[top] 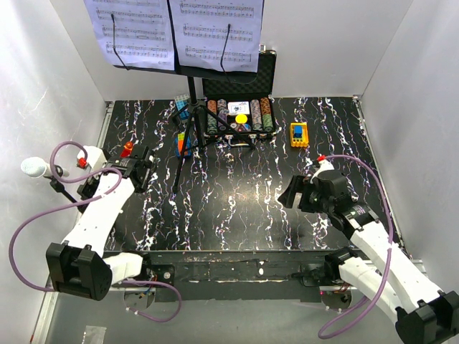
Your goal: Pack up the instrument practice props
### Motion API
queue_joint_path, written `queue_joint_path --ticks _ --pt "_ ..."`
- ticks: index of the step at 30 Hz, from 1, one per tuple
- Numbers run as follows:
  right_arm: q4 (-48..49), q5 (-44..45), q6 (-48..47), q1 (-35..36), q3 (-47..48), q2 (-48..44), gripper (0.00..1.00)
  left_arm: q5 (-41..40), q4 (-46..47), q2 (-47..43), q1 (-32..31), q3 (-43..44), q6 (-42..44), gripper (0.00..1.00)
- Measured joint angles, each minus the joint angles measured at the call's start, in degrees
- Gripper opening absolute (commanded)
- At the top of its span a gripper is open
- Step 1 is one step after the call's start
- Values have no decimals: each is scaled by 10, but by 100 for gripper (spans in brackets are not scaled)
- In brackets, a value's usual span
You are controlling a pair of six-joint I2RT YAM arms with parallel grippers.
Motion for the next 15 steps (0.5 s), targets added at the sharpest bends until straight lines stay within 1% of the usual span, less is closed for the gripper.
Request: queue_joint_path --ticks 7,11,15 --pt "1 -12 10 0 1 22 96 -21 -2 11 5 -17 -11 98" --pt "4 -19 18 0 1 38 96 -29 -3 19 21 -17 -20 98" --pt "17 -30 27 0 1 52 96 -32 -6 51 36 -12 -28 98"
